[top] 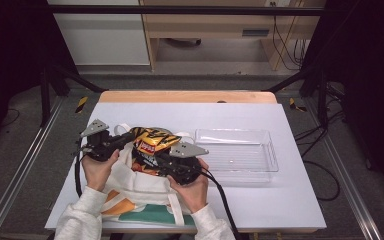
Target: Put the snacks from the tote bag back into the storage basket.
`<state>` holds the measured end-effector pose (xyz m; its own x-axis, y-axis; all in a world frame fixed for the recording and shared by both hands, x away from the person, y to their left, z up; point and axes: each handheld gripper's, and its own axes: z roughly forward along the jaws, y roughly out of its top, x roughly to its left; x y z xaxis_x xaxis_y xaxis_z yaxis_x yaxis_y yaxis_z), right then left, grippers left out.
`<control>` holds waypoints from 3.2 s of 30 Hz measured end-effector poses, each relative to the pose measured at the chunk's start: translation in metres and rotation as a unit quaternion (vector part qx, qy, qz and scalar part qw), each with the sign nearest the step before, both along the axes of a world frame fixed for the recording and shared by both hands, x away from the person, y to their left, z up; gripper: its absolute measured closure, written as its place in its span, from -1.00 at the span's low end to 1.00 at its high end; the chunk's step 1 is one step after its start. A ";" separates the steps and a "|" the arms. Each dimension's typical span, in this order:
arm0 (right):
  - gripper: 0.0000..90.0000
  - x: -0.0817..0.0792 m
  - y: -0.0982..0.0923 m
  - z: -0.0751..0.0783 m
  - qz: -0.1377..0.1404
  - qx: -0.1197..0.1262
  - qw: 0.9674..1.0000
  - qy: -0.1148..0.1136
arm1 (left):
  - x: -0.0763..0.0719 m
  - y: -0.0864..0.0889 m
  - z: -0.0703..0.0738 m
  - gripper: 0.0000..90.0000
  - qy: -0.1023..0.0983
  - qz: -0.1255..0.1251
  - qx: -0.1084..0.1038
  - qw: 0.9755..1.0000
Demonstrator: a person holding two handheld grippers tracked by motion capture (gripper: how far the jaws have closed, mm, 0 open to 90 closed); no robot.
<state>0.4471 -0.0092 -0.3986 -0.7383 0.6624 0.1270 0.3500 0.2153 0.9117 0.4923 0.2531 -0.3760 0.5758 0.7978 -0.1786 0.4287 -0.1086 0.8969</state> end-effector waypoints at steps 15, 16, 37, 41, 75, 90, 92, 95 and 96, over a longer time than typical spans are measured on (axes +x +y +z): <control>-0.26 0.007 -0.015 0.023 -0.072 0.051 0.996 -0.013 | -0.021 0.004 0.007 0.95 -0.018 0.013 0.002 1.000; -0.26 0.007 -0.015 0.023 -0.072 0.051 0.996 -0.013 | -0.022 0.004 0.007 0.95 -0.019 0.013 0.003 1.000; 0.98 0.024 -0.008 0.023 -0.045 0.047 0.998 -0.011 | -0.008 0.014 0.004 0.00 -0.039 -0.005 -0.023 0.999; 0.97 0.025 -0.007 0.022 -0.048 0.041 0.998 -0.013 | -0.007 0.012 0.002 0.46 -0.038 -0.020 -0.023 0.999; 1.00 0.017 -0.018 0.062 -0.050 0.060 0.996 -0.031 | -0.042 0.013 0.040 0.90 -0.070 0.010 -0.025 0.997; 1.00 0.015 -0.024 0.094 -0.029 0.083 0.995 -0.052 | -0.064 0.011 0.071 0.90 -0.111 0.019 -0.046 0.993; 1.00 0.014 -0.025 0.102 -0.025 0.085 0.994 -0.058 | -0.068 0.010 0.078 0.90 -0.119 0.019 -0.048 0.992; 1.00 0.013 -0.025 0.108 -0.023 0.086 0.994 -0.062 | -0.070 0.010 0.084 0.91 -0.124 0.020 -0.051 0.991; 1.00 0.012 -0.026 0.113 -0.022 0.086 0.994 -0.068 | -0.072 0.009 0.088 0.91 -0.126 0.021 -0.056 0.990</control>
